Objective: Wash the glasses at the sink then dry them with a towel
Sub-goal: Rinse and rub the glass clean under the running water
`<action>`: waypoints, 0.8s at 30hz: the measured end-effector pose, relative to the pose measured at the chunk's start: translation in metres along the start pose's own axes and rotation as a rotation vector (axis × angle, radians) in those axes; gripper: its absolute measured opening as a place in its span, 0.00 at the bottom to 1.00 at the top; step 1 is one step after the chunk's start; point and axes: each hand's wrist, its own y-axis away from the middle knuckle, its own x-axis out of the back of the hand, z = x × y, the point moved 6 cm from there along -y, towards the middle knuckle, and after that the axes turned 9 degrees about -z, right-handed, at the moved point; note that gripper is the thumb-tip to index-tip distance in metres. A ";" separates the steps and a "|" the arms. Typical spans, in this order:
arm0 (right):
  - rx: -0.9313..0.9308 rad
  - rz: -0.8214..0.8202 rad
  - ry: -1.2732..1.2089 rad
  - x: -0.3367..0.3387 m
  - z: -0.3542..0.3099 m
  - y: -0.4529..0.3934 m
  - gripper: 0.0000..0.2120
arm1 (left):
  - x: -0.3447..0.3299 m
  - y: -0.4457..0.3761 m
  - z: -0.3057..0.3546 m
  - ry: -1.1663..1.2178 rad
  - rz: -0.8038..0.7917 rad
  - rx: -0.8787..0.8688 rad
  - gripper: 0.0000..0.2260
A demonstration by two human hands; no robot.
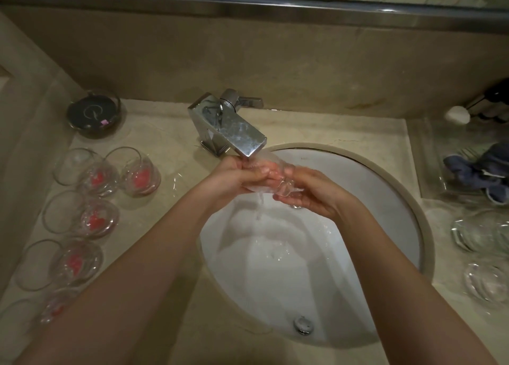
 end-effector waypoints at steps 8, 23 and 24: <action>-0.082 0.084 -0.097 0.000 0.005 -0.001 0.20 | 0.001 0.001 -0.001 0.000 0.006 0.023 0.06; 0.032 0.013 -0.006 0.003 0.001 0.000 0.12 | 0.000 0.000 -0.004 0.042 -0.010 0.020 0.09; -0.016 0.031 -0.043 0.002 0.004 -0.001 0.13 | -0.001 0.000 -0.003 0.040 -0.013 0.021 0.09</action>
